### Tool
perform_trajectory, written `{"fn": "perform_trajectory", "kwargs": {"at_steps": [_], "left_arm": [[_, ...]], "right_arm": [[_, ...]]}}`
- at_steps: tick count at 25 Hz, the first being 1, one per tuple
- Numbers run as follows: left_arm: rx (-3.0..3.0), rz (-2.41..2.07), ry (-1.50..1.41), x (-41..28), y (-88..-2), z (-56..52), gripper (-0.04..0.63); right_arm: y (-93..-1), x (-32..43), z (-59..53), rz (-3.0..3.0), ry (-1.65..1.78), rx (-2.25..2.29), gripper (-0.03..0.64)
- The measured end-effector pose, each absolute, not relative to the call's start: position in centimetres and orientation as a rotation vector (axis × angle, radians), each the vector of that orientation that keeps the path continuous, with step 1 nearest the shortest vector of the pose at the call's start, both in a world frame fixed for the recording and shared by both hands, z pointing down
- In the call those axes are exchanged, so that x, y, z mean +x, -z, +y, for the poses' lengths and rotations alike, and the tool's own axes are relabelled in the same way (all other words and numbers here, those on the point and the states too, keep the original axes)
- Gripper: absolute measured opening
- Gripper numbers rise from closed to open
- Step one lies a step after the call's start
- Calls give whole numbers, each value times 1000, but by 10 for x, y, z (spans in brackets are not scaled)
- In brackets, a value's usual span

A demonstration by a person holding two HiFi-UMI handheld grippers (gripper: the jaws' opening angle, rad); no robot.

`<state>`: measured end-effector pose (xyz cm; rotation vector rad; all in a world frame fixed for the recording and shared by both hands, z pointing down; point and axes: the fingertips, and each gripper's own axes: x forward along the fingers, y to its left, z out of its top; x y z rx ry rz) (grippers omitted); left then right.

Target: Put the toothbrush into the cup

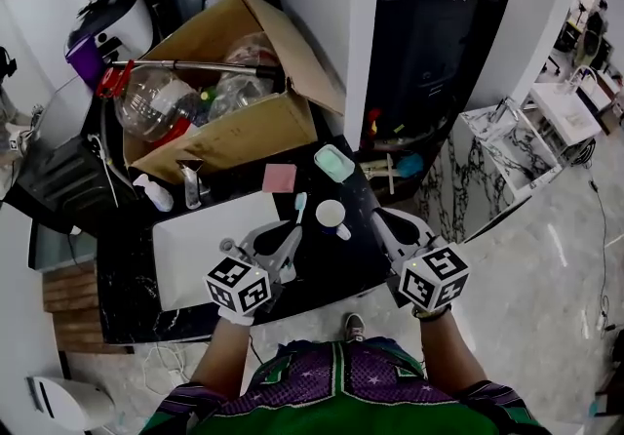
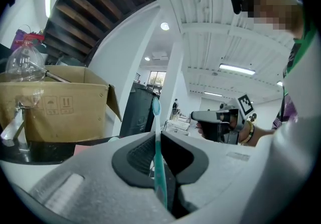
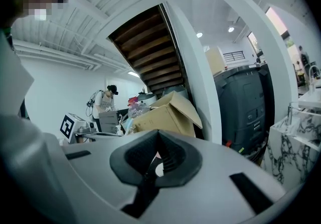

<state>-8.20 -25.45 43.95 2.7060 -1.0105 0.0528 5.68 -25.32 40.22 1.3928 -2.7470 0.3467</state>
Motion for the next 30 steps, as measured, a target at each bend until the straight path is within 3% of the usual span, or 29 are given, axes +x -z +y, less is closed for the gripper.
{"fn": "perform_trajectory", "kwargs": {"at_steps": [30], "left_arm": [[2587, -1139, 55, -19, -467, -371, 43]], "right_arm": [[-429, 101, -300, -2734, -395, 1324, 2]]}}
